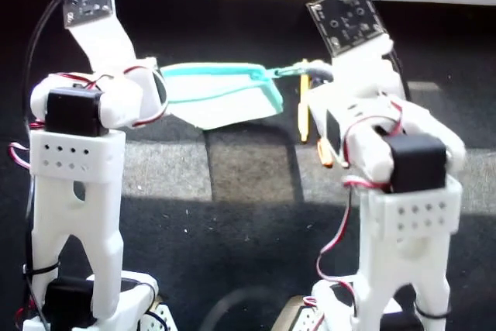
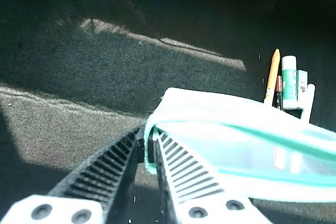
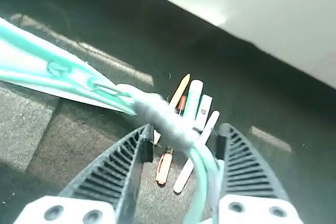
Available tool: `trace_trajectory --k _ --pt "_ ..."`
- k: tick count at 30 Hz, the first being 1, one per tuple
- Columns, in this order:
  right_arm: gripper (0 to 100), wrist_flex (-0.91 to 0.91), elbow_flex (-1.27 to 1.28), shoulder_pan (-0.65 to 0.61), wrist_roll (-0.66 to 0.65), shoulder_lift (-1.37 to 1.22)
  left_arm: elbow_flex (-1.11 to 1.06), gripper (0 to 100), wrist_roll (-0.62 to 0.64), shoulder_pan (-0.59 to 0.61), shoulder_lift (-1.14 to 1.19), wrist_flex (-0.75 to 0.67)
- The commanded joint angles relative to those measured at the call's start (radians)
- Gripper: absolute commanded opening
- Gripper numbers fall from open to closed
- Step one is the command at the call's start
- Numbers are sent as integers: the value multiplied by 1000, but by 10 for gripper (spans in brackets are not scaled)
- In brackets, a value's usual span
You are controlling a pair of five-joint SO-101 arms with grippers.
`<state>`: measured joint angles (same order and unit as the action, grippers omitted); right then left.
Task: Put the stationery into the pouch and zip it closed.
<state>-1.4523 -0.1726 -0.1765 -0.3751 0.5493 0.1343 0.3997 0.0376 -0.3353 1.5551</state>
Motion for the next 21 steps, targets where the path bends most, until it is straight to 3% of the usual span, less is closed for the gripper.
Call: trace_trajectory --k 1,8,11,21 --pt "356 -2 -68 -12 23 70 10 9 -2 21 -7 -63" --pt "346 21 -93 58 203 82 12 9 -3 2 -7 -172" --pt "346 51 -53 117 252 41 19 9 -77 -47 -8 -203" --pt "346 74 153 179 262 -153 107 9 -201 -91 -5 -308"
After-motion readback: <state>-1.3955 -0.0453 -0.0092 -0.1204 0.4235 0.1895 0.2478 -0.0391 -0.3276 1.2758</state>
